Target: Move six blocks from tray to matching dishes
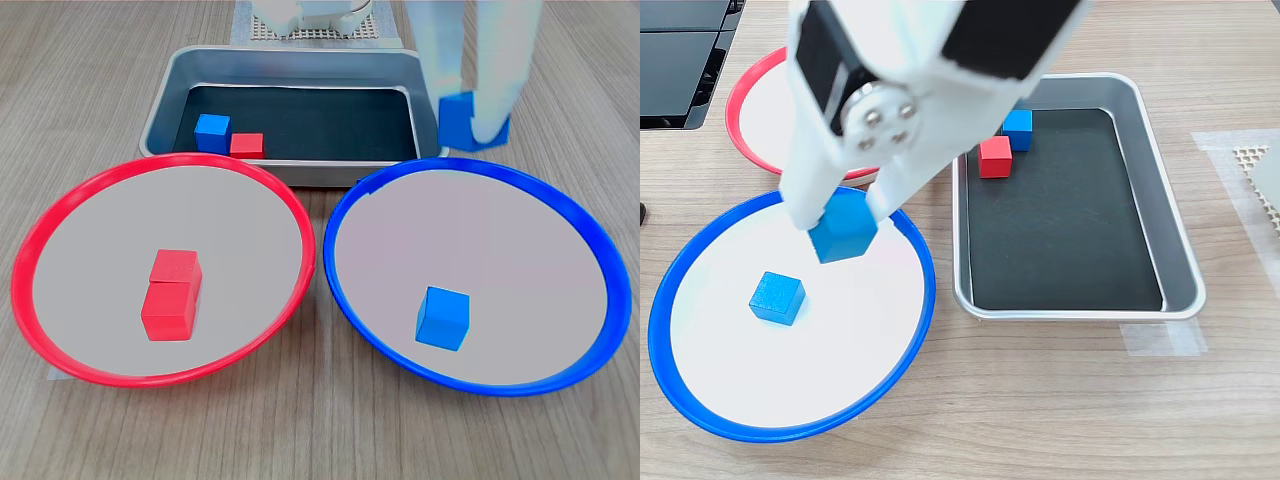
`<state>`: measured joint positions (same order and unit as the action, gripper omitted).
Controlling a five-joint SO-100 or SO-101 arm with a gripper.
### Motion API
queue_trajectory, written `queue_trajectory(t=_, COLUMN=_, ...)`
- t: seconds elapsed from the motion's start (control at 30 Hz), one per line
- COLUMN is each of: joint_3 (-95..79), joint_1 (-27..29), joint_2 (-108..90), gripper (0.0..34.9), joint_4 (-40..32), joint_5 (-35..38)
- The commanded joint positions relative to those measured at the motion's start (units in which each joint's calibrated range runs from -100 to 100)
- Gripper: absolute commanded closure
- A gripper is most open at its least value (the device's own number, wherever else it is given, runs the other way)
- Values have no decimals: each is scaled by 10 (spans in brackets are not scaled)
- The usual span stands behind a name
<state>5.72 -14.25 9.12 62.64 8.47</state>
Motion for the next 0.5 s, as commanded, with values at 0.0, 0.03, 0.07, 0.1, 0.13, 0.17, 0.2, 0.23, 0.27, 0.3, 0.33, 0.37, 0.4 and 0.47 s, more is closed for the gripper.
queue_trajectory(t=0.0, joint_3=44, joint_1=-10, joint_2=44, gripper=239, joint_4=-56, joint_5=-7)
queue_trajectory(t=0.03, joint_3=43, joint_1=-10, joint_2=52, gripper=173, joint_4=-66, joint_5=-4)
queue_trajectory(t=0.07, joint_3=40, joint_1=-9, joint_2=57, gripper=143, joint_4=-71, joint_5=-3)
queue_trajectory(t=0.1, joint_3=37, joint_1=-7, joint_2=58, gripper=139, joint_4=-72, joint_5=-2)
queue_trajectory(t=0.13, joint_3=33, joint_1=-4, joint_2=57, gripper=133, joint_4=-72, joint_5=-1)
queue_trajectory(t=0.17, joint_3=30, joint_1=-1, joint_2=53, gripper=127, joint_4=-69, joint_5=0)
queue_trajectory(t=0.2, joint_3=25, joint_1=2, joint_2=48, gripper=131, joint_4=-64, joint_5=0)
queue_trajectory(t=0.23, joint_3=16, joint_1=6, joint_2=40, gripper=146, joint_4=-59, joint_5=2)
queue_trajectory(t=0.27, joint_3=2, joint_1=10, joint_2=29, gripper=174, joint_4=-55, joint_5=4)
queue_trajectory(t=0.3, joint_3=-13, joint_1=16, joint_2=17, gripper=201, joint_4=-53, joint_5=5)
queue_trajectory(t=0.33, joint_3=-31, joint_1=23, joint_2=1, gripper=228, joint_4=-47, joint_5=6)
queue_trajectory(t=0.37, joint_3=-57, joint_1=37, joint_2=-23, gripper=291, joint_4=-32, joint_5=8)
queue_trajectory(t=0.4, joint_3=-86, joint_1=50, joint_2=-46, gripper=323, joint_4=-19, joint_5=14)
queue_trajectory(t=0.47, joint_3=-139, joint_1=78, joint_2=-86, gripper=327, joint_4=7, joint_5=21)
